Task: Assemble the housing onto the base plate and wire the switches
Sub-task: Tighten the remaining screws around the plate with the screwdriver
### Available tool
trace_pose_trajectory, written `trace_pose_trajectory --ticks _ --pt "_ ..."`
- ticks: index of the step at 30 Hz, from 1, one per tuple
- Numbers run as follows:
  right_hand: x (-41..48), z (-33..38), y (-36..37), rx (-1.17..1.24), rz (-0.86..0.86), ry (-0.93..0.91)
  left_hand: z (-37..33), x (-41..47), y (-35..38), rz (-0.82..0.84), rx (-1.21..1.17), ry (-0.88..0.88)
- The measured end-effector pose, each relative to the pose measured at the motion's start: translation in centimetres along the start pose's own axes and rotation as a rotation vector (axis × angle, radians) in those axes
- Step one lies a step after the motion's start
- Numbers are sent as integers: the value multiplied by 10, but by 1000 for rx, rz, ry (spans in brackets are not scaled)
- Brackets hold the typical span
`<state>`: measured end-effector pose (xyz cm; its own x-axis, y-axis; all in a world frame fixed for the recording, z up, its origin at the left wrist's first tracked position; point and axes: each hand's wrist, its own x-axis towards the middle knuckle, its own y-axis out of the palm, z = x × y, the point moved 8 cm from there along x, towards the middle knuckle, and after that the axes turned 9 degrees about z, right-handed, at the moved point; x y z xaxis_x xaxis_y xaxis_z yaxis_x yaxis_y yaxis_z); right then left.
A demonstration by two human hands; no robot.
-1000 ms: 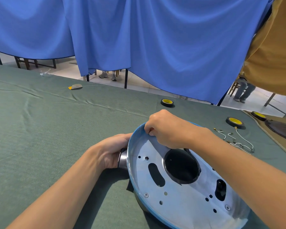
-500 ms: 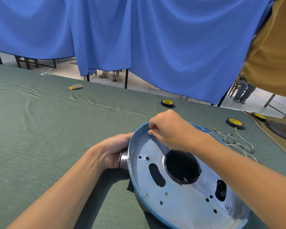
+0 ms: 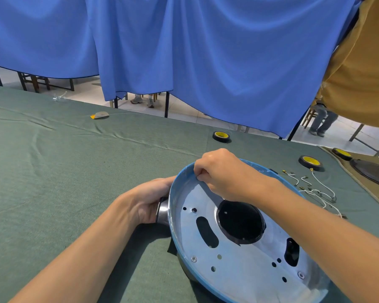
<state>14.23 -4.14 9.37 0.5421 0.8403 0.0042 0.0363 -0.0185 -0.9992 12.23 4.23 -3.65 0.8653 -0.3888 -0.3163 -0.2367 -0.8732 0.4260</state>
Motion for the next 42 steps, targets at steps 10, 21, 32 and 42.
trace_pose_trajectory --ticks 10,21,32,42 --pt "-3 1 1 -3 -33 -10 2 0 -1 -43 -46 -11" --pt "0 4 5 -109 -124 19 -4 -10 7 -83 5 -13" --pt "2 2 6 -99 -88 12 -4 -12 6 -117 -14 -16" --pt "-1 1 2 -68 -62 -8 -4 -11 7 -105 23 -28"
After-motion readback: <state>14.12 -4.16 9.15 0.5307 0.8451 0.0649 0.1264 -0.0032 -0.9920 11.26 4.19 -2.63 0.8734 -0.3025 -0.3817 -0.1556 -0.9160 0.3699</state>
